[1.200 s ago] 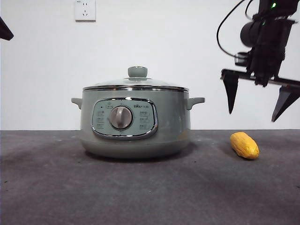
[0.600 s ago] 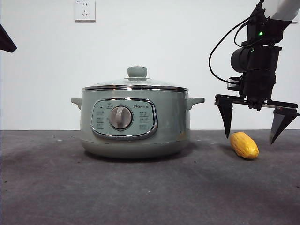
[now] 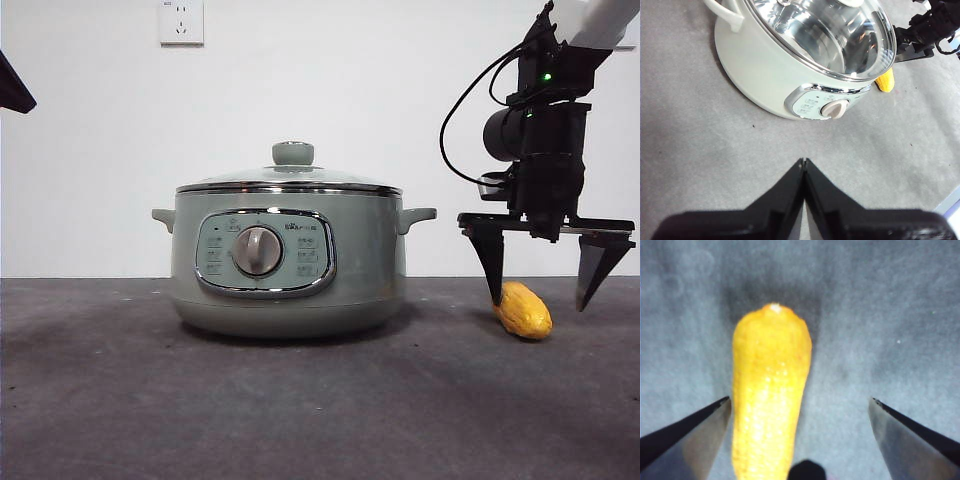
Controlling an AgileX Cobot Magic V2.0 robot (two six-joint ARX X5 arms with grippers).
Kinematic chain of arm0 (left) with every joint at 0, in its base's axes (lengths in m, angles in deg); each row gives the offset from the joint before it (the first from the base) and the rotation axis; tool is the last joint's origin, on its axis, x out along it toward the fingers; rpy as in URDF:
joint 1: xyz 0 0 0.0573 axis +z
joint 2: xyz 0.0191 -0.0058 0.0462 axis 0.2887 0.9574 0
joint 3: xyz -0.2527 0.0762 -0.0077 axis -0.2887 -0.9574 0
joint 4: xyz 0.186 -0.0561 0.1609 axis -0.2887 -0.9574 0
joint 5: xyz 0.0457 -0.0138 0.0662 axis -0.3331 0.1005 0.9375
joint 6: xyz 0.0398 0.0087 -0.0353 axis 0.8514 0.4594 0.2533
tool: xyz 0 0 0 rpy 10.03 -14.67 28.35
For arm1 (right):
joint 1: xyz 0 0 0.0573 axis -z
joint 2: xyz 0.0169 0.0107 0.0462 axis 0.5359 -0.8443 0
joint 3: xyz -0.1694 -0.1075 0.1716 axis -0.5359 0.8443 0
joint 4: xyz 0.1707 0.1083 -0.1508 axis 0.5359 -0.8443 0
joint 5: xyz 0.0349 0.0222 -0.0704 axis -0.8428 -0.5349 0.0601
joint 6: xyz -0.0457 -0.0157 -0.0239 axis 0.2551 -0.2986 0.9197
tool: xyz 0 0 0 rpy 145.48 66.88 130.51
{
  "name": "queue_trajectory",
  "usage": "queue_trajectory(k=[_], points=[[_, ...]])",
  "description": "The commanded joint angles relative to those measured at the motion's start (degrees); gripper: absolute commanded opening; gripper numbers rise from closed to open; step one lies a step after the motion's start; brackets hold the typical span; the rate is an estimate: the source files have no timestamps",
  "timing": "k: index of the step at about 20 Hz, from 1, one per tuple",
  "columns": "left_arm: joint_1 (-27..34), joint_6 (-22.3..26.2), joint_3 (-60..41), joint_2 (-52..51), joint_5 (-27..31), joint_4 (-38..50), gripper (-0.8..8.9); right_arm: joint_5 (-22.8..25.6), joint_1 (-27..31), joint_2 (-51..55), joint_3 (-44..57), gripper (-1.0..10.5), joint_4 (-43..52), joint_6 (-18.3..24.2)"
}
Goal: Pick up the corn,open the lid,put the corn in the pot,close the lid
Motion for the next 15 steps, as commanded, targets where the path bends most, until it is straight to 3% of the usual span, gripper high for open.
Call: queue_trajectory(k=[1,2,4,6,7,11,15], points=[[-0.15,0.81,-0.02,0.09,-0.07,0.00,-0.05,1.60,-0.42,-2.36,-0.04,4.6,-0.81,1.44],[-0.15,0.81,-0.02,0.09,-0.07,-0.07,-0.05,1.79,-0.42,-2.47,-0.04,4.6,-0.79,1.55],[-0.15,0.83,-0.02,0.09,-0.07,-0.44,-0.05,1.70,-0.50,-2.51,-0.04,2.8,-0.79,1.73],[-0.15,0.83,-0.02,0.09,-0.04,-0.81,-0.05,0.13,-0.68,-2.51,-0.04,0.2,-1.53,2.49],[-0.15,0.85,-0.02,0.09,-0.02,-0.79,-0.05,-0.24,-0.74,-2.51,-0.04,-0.1,-1.77,3.39],[-0.15,0.79,0.42,0.11,-0.02,0.68,-0.05,-0.20,-0.72,-2.36,-0.04,-0.1,-1.90,3.61],[-0.28,0.11,7.34,3.17,-0.02,-1.51,-0.05,0.96,-0.37,0.46,-0.07,-0.1,-4.68,4.37]])
